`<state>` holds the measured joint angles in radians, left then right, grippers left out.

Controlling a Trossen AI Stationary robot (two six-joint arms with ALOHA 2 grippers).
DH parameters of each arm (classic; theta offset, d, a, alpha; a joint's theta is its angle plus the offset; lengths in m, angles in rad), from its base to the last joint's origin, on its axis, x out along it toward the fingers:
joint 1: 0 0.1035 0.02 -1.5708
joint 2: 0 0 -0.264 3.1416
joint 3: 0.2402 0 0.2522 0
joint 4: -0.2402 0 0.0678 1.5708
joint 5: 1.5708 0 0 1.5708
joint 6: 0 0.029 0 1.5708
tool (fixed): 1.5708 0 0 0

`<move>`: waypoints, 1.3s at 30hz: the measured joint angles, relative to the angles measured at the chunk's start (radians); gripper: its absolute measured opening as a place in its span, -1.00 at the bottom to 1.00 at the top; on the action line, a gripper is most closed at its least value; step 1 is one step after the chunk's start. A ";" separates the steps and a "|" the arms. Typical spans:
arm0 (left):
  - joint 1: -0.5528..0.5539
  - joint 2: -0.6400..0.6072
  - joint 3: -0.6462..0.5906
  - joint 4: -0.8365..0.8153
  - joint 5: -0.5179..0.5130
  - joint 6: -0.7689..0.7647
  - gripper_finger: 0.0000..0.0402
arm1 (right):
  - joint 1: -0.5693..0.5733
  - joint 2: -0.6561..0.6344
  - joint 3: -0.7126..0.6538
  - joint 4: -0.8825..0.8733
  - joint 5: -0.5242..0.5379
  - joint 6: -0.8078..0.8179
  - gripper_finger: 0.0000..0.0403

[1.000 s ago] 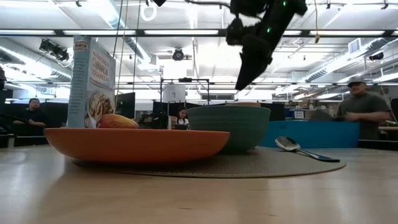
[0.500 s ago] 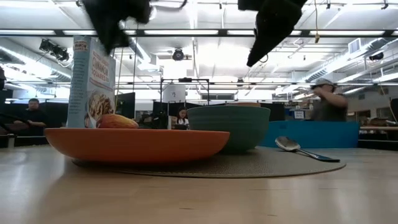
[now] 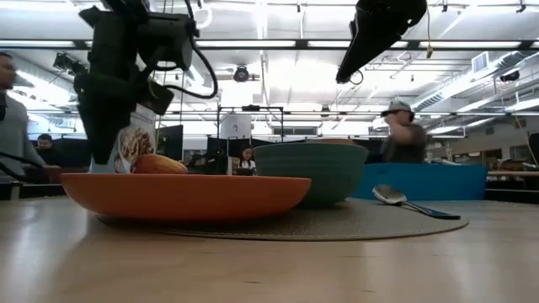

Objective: Arrange a breakfast setting
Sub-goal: Put the orange cup with rice grain on top right of the round table mat

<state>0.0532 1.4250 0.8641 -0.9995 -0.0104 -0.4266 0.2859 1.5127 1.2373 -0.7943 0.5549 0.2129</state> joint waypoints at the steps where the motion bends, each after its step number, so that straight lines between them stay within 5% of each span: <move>1: -0.008 0.000 -0.011 0.021 -0.017 -0.001 -0.29 | 0.000 0.000 0.000 -0.001 -0.001 0.005 -0.17; 14: -0.113 -0.034 -0.109 0.175 -0.224 -0.043 -0.29 | 0.002 0.000 0.000 -0.033 -0.006 0.075 -0.17; 24: -0.265 -0.308 -0.343 0.371 -0.420 -0.120 -0.30 | 0.042 0.000 0.000 -0.062 0.013 0.083 -0.17; 30: -0.300 -0.369 -0.482 0.566 -0.435 -0.055 -0.30 | 0.041 0.000 0.000 -0.062 0.022 0.084 -0.17; 39: -0.300 -0.366 -0.545 0.652 -0.466 0.002 -0.30 | 0.036 0.000 0.000 -0.056 0.024 0.099 -0.17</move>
<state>-0.2470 1.0592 0.3190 -0.3478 -0.4766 -0.4248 0.3214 1.5131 1.2369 -0.8502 0.5788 0.3119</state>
